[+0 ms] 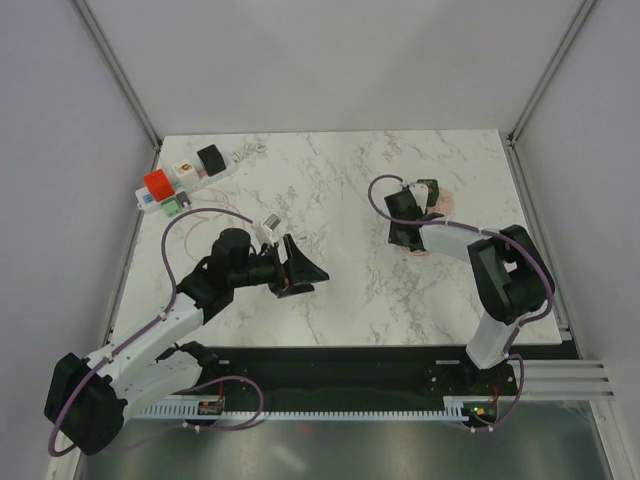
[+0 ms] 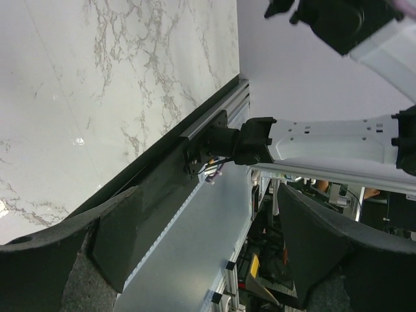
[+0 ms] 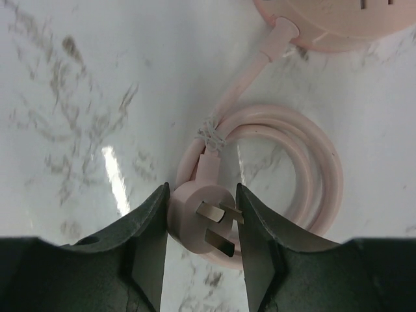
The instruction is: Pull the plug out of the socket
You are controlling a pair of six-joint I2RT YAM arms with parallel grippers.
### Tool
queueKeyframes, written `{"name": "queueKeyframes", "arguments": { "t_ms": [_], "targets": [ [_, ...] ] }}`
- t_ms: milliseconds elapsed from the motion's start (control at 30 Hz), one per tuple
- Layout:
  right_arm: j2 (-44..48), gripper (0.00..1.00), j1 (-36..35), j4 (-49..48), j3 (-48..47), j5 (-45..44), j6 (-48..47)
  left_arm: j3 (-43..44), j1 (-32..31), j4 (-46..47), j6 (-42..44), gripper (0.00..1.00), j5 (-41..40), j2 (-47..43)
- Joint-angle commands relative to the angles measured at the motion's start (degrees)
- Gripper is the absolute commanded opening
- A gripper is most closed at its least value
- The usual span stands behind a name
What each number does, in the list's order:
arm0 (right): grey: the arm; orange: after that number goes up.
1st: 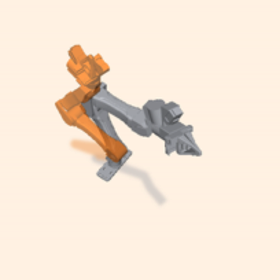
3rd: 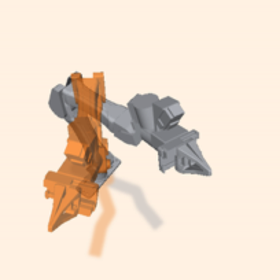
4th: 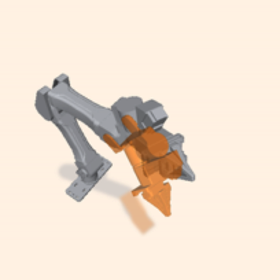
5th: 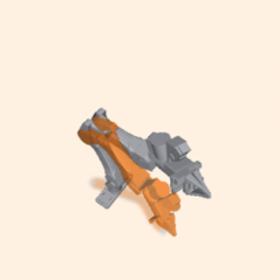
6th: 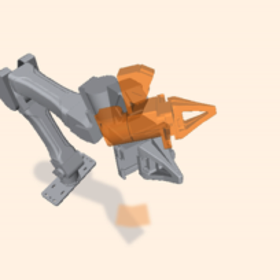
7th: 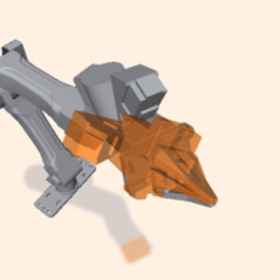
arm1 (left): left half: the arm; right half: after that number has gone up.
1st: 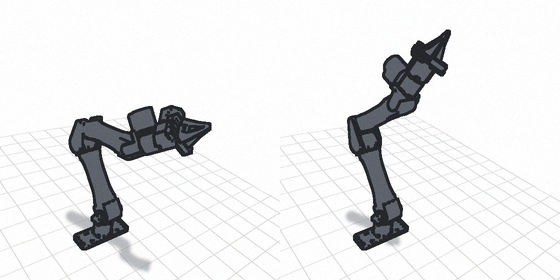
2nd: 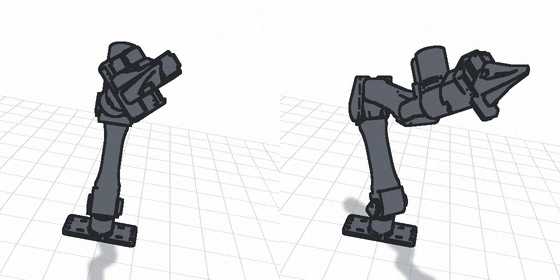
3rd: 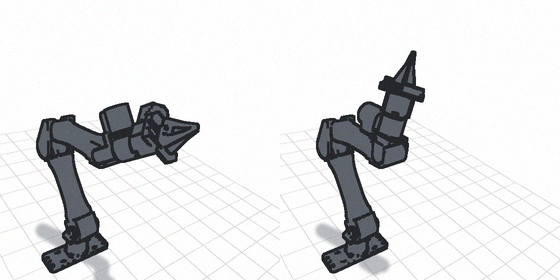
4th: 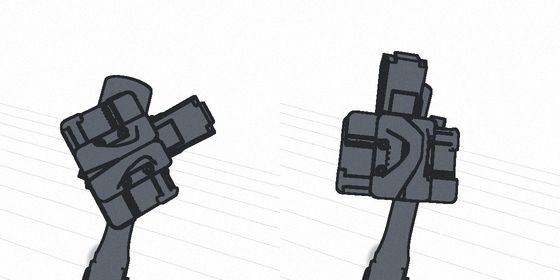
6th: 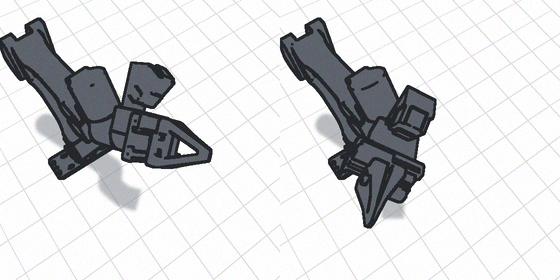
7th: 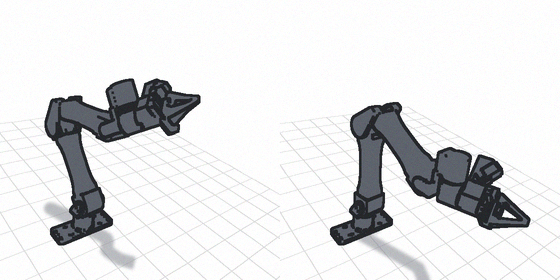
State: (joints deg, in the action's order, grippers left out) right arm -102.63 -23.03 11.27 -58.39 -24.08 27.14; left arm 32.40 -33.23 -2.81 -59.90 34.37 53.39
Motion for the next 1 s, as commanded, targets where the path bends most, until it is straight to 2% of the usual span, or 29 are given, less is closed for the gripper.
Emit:
{"name": "queueKeyframes", "arguments": {
  "t_ms": [0, 133, 267, 333, 467, 600, 733, 867, 900, 967],
  "targets": [
    [6.63, 0.26, -5.61, 2.18, 8.0, -0.18, 3.97, 3.1, 0.01, 1.75, 2.68, 0.9, -0.09, 1.98],
    [12.27, 0.28, -16.06, 0.95, 15.05, -0.71, 9.33, 4.24, 0.1, 1.23, 3.47, 0.89, -0.18, 4.0],
    [14.91, 0.31, -31.41, 0.6, 18.48, -2.81, 18.44, 5.21, 0.19, -0.7, 5.05, 0.89, -1.85, 5.15],
    [14.57, 0.32, -39.15, 0.33, 18.32, -4.22, 21.45, 6.0, 0.19, -2.71, 6.54, 0.89, -3.42, 5.5],
    [11.32, 0.41, -46.3, 1.21, 13.32, -4.67, 22.61, 9.51, 0.27, -7.63, 9.71, 0.89, -6.59, 6.47],
    [15.85, 0.55, -46.85, 1.83, 13.65, -5.72, 21.12, 12.86, 0.27, -13.17, 12.43, 0.89, -10.98, 5.77],
    [24.91, 0.78, -46.76, 1.74, 16.02, -7.56, 19.36, 14.44, 0.27, -16.61, 13.67, 0.9, -17.66, 3.22],
    [36.15, 0.87, -46.5, 2.0, 18.05, -9.4, 16.73, 16.37, 0.19, -19.51, 15.25, 0.91, -22.85, 4.43],
    [37.66, 0.88, -46.23, 1.92, 18.14, -10.02, 15.85, 16.81, 0.01, -19.78, 16.12, 0.85, -22.86, 5.23],
    [40.22, 0.9, -44.22, 2.88, 18.57, -11.77, 13.57, 18.91, -0.77, -20.92, 16.83, 0.82, -22.42, 7.6]
  ]
}}
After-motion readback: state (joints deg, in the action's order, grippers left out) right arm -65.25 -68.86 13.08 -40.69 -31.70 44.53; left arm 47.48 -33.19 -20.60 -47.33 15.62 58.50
